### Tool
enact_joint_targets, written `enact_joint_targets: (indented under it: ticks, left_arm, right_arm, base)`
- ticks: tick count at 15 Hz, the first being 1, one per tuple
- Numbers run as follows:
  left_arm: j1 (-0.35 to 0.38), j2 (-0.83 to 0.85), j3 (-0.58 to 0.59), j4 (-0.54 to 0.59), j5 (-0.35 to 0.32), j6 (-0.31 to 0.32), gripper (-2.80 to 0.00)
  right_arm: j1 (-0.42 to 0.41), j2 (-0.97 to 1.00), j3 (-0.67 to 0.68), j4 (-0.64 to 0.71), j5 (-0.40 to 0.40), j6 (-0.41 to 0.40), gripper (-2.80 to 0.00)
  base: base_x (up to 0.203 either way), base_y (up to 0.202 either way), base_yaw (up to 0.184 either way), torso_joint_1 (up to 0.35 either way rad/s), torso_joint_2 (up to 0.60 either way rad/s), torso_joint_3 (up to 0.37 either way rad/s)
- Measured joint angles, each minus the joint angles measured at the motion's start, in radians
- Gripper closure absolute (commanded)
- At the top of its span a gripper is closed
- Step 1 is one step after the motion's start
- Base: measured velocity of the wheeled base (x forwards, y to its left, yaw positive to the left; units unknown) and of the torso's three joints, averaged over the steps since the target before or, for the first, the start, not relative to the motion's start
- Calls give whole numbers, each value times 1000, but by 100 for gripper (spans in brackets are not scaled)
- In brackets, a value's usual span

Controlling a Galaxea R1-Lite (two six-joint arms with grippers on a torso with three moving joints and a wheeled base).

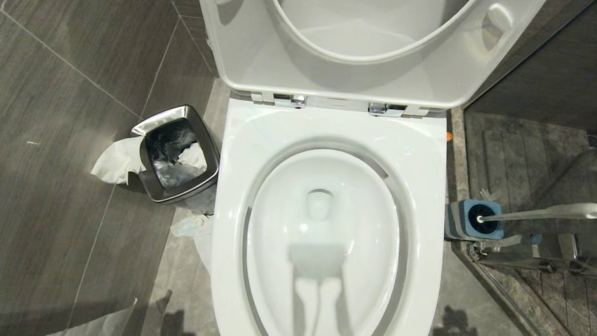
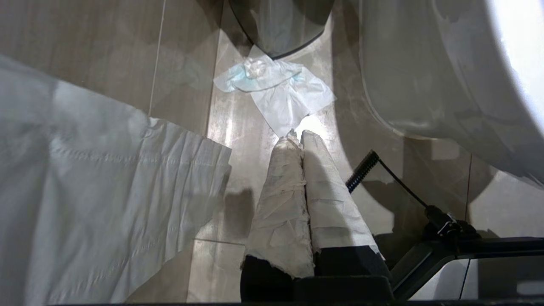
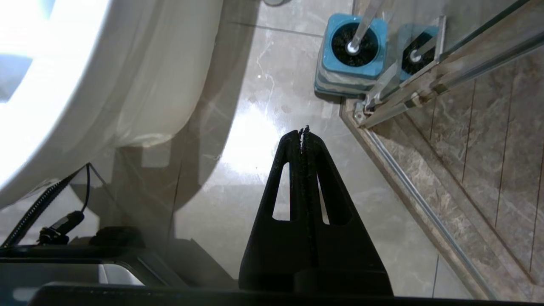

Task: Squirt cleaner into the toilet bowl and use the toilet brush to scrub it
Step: Pour in the cleaning agent

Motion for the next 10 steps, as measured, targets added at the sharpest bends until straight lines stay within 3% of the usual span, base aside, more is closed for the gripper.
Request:
enact_joint_targets:
  ticks: [10]
  left_arm:
    - [0,0,0,-1,0,0,0]
  right_arm:
    - [0,48,0,2,-1,1,0]
  base:
    - [0,0,0,1,1,-14]
